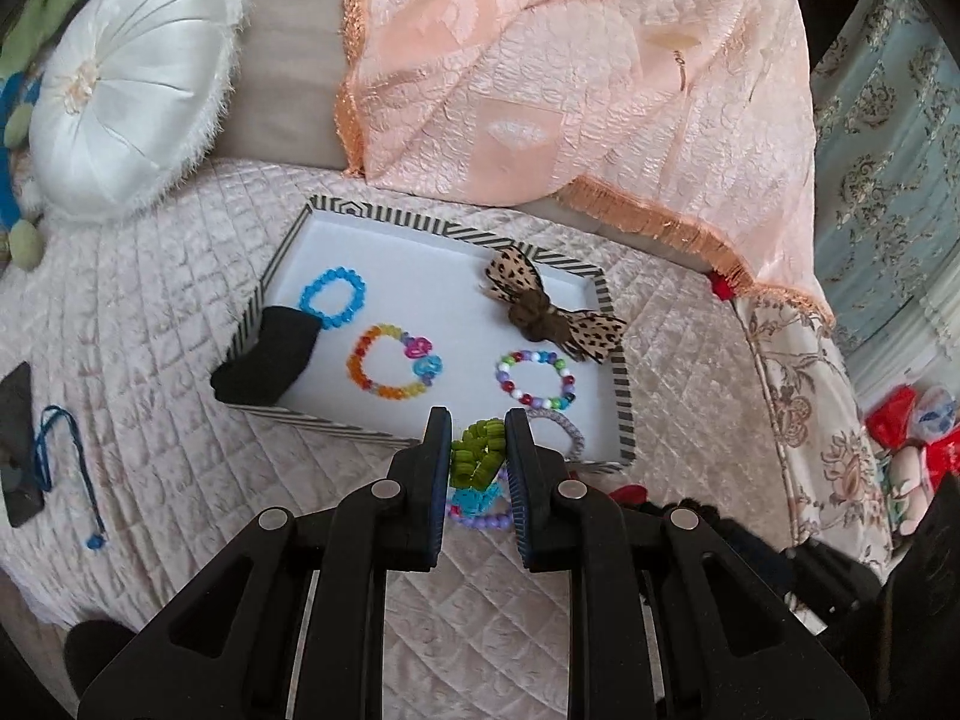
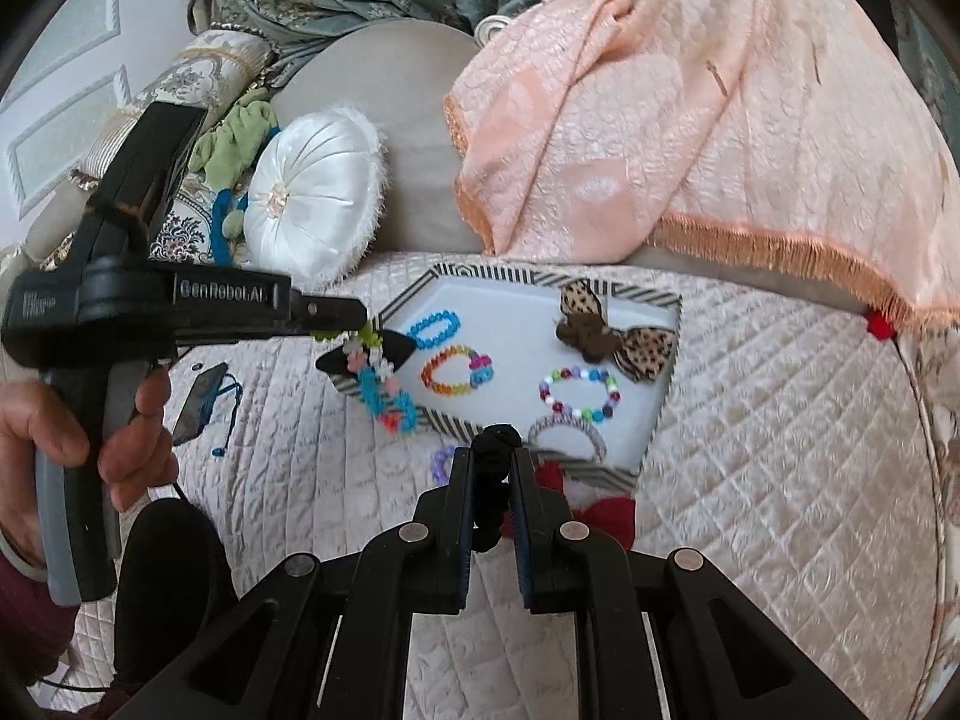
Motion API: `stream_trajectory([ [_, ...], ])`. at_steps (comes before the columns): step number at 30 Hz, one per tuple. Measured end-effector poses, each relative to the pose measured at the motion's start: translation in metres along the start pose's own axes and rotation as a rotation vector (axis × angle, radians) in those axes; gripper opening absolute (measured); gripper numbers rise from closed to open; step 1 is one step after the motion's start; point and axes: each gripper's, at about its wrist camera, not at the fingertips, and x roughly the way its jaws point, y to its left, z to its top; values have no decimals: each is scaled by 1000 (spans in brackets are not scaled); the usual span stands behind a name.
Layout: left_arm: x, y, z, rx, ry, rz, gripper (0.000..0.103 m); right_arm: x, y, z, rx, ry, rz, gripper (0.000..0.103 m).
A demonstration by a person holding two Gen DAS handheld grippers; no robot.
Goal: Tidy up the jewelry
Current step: 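Carry both items into the white tray and open both tools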
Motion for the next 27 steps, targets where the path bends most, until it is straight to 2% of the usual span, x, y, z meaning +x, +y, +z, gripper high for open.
stream_trajectory([
  [17, 26, 17, 15, 16, 11, 79, 17, 40, -1, 35, -19, 28, -3, 11],
  [27, 38, 29, 46, 9, 11, 104, 17, 71, -13, 60, -13, 49, -2, 11],
])
